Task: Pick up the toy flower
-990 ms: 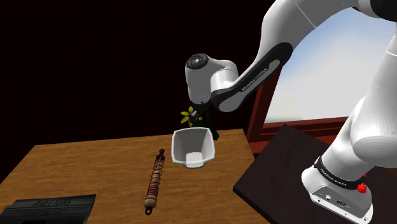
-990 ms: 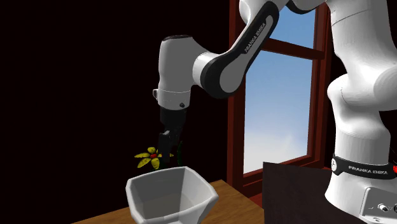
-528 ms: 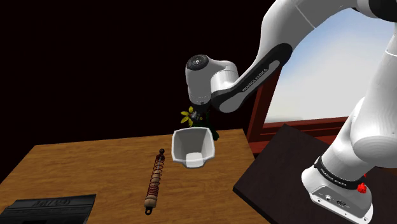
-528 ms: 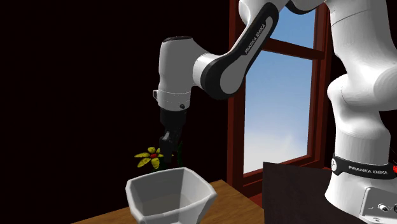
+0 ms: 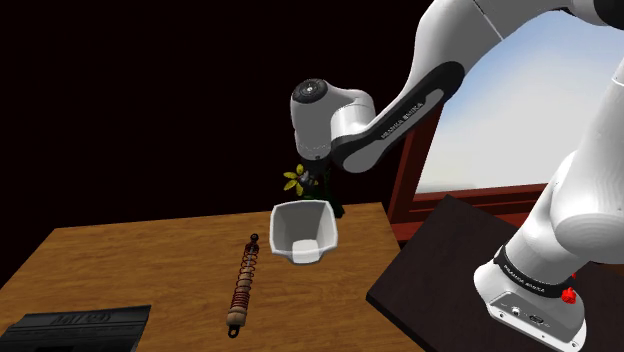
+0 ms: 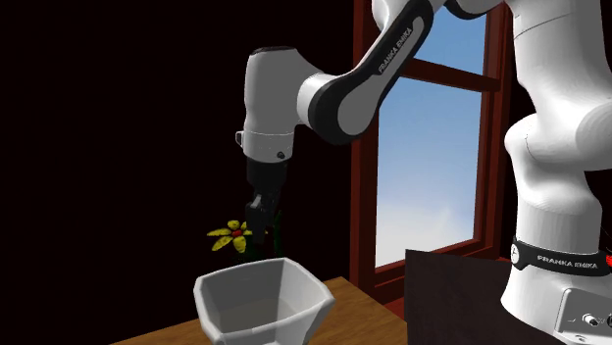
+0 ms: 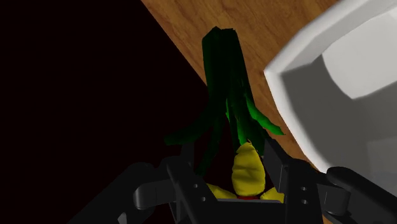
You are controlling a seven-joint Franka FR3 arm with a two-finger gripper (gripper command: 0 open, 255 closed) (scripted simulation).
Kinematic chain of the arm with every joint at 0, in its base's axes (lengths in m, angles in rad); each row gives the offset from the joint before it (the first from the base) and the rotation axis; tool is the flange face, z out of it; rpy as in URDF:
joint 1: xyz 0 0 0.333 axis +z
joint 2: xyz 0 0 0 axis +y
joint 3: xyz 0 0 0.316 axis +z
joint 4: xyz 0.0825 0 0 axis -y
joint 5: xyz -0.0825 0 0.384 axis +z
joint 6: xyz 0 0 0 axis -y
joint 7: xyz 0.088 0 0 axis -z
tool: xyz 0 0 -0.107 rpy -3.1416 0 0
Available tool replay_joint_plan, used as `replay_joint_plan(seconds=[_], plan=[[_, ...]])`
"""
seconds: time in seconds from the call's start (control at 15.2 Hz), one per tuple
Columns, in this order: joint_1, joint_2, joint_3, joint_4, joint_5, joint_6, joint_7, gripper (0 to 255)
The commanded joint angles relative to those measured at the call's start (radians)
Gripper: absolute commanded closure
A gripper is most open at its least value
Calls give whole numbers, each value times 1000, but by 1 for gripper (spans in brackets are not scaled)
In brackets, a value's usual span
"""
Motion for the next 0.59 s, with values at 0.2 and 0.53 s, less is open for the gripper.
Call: replay_joint_plan(seconds=[0.2,0.53], plan=[[-3,-51,11,11,53,-50,-51,255],[-4,-97,17,27,99,-103,-96,255]])
